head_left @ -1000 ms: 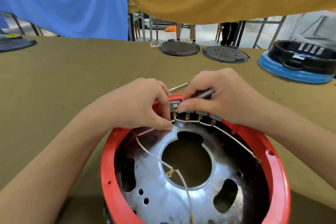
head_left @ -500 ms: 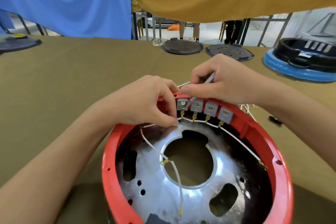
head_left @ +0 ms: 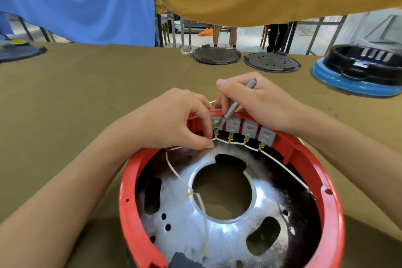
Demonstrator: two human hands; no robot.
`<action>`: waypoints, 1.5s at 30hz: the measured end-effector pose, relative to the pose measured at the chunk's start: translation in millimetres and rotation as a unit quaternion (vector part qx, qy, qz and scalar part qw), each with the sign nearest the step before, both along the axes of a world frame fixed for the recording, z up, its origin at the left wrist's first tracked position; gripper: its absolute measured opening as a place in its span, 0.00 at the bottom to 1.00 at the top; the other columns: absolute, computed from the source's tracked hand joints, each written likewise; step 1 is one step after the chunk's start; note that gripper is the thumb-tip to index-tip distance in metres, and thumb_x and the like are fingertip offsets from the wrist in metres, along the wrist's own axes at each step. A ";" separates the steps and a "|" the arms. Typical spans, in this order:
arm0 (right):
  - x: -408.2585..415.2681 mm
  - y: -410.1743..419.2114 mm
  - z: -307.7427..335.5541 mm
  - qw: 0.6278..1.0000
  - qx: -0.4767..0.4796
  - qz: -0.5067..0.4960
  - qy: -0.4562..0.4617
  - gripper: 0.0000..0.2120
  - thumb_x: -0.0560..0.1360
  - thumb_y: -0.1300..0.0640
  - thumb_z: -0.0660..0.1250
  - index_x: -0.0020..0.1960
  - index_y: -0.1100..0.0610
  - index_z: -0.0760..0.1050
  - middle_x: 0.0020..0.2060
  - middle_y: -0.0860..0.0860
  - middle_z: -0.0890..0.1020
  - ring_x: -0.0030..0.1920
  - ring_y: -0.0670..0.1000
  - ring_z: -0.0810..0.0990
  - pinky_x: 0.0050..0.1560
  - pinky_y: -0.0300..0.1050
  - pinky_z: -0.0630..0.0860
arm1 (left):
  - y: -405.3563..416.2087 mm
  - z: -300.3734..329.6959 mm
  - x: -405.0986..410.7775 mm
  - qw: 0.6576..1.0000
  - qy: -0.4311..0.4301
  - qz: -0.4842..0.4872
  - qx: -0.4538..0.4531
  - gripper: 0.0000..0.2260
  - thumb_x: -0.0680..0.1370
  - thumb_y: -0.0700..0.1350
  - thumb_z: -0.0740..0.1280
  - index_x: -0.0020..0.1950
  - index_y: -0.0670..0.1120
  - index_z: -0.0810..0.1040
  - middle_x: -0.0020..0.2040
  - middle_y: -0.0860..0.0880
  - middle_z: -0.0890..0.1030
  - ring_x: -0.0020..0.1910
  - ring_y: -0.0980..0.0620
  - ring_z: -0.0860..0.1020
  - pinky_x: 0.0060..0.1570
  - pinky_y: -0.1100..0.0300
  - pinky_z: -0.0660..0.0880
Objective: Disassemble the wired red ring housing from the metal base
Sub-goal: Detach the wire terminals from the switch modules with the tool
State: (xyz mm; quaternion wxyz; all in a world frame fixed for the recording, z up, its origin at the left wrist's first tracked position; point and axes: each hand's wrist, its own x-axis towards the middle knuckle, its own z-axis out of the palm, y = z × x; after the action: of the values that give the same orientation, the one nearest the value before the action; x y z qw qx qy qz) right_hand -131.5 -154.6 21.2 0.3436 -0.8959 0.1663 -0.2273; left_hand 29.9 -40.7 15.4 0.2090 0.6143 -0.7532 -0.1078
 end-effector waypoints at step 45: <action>-12.3 -1.0 6.9 0.993 -0.014 -0.032 -0.117 0.25 0.83 0.53 0.62 0.31 0.67 0.71 0.22 0.50 0.68 0.25 0.43 0.65 0.30 0.33 0.63 | 0.0 -5.0 3.8 0.999 0.015 -0.023 0.019 0.10 0.68 0.56 0.78 0.34 0.54 0.80 0.54 0.61 0.73 0.63 0.61 0.73 0.61 0.52 0.72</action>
State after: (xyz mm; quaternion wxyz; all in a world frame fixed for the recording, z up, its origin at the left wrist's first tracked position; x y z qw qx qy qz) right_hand -143.8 -155.5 28.1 0.3409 -0.8620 0.1509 -0.3435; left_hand 33.7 -40.7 10.4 0.2060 0.5987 -0.7620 -0.1358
